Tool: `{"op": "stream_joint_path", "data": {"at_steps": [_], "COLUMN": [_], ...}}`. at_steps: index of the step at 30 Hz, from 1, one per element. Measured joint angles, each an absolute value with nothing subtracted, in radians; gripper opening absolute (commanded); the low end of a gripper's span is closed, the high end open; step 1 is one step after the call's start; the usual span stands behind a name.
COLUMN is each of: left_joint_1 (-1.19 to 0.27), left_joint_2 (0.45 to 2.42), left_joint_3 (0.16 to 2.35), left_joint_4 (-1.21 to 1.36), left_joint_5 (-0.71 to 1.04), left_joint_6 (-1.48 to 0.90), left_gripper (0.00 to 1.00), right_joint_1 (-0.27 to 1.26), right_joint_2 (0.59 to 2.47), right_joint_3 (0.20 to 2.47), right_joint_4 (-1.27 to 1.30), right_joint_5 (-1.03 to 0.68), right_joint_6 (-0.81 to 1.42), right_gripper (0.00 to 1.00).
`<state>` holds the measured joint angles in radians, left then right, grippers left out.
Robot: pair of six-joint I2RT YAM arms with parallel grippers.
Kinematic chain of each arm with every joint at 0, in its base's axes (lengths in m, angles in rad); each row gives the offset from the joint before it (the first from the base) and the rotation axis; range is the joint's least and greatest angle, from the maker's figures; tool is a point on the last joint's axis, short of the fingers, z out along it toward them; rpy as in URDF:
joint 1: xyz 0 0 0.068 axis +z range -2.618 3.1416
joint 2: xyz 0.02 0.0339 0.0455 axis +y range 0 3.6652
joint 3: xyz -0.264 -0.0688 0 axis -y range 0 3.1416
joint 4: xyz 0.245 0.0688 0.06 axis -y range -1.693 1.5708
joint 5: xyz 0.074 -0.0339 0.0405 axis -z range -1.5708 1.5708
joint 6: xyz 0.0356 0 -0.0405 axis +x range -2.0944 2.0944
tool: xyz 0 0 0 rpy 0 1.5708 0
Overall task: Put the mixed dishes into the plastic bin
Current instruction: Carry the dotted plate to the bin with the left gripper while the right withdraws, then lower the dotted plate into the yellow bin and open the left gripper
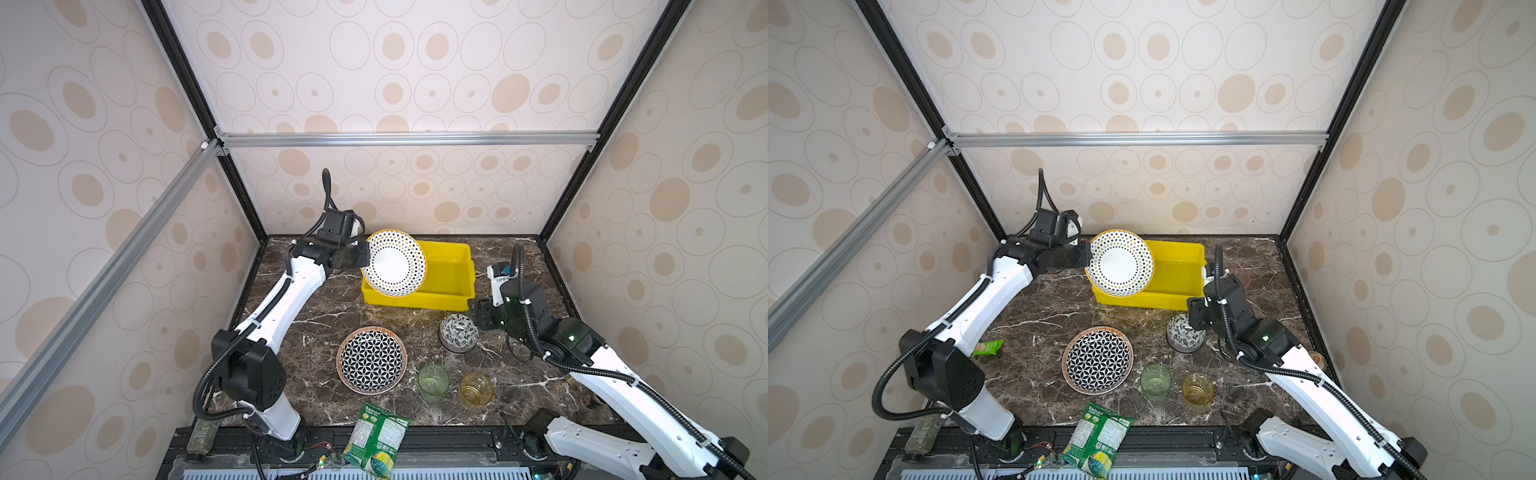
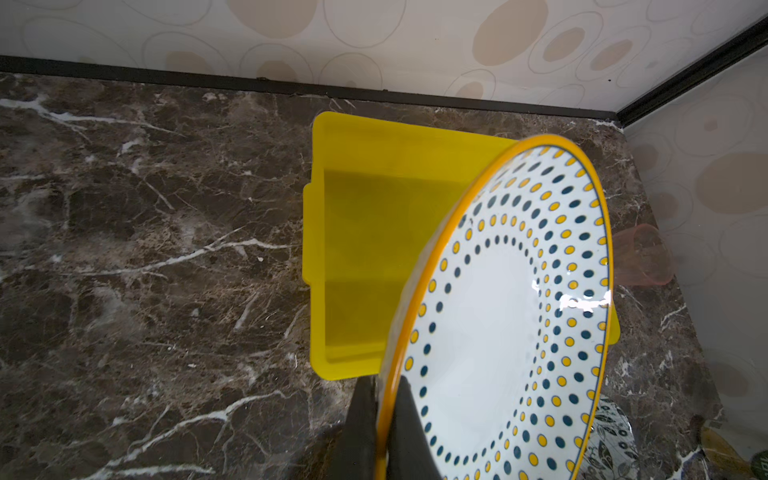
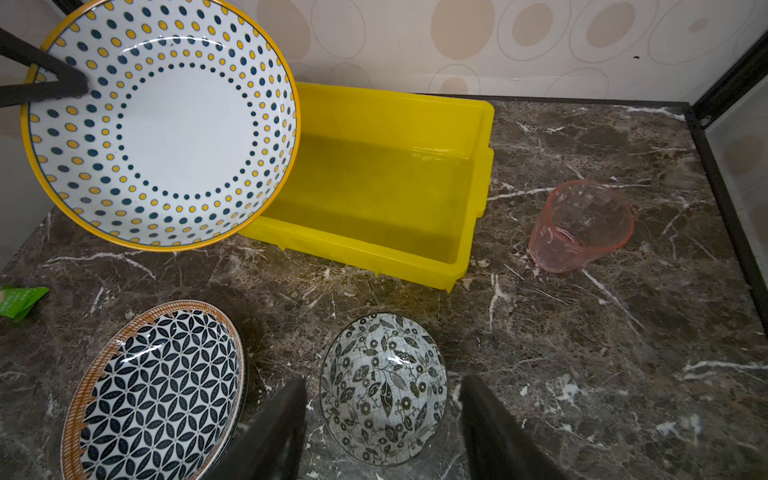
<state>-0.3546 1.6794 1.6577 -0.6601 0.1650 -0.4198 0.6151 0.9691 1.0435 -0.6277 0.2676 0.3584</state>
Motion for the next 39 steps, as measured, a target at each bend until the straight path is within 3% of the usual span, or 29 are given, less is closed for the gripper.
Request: {"op": "stream_joint_path", "data": {"at_steps": [15, 39], "left_joint_1": [-0.355, -0.377], "left_joint_2": [2.021, 2.234], "left_joint_3": [1.888, 1.919], "left_joint_4": [-0.595, -0.471], "left_joint_5": [0.228, 0.272], "left_joint_6": [-0.422, -0.478], "left_gripper": [0.0, 0.0], "right_joint_1": [0.503, 0.379], "right_joint_2": [1.064, 1.116], "right_joint_3": [1.044, 1.017], "right_joint_4": [-0.619, -0.575], "right_joint_5": [0.149, 0.024], "right_joint_6": [0.359, 0.377], "right_gripper": [0.62, 0.62]}}
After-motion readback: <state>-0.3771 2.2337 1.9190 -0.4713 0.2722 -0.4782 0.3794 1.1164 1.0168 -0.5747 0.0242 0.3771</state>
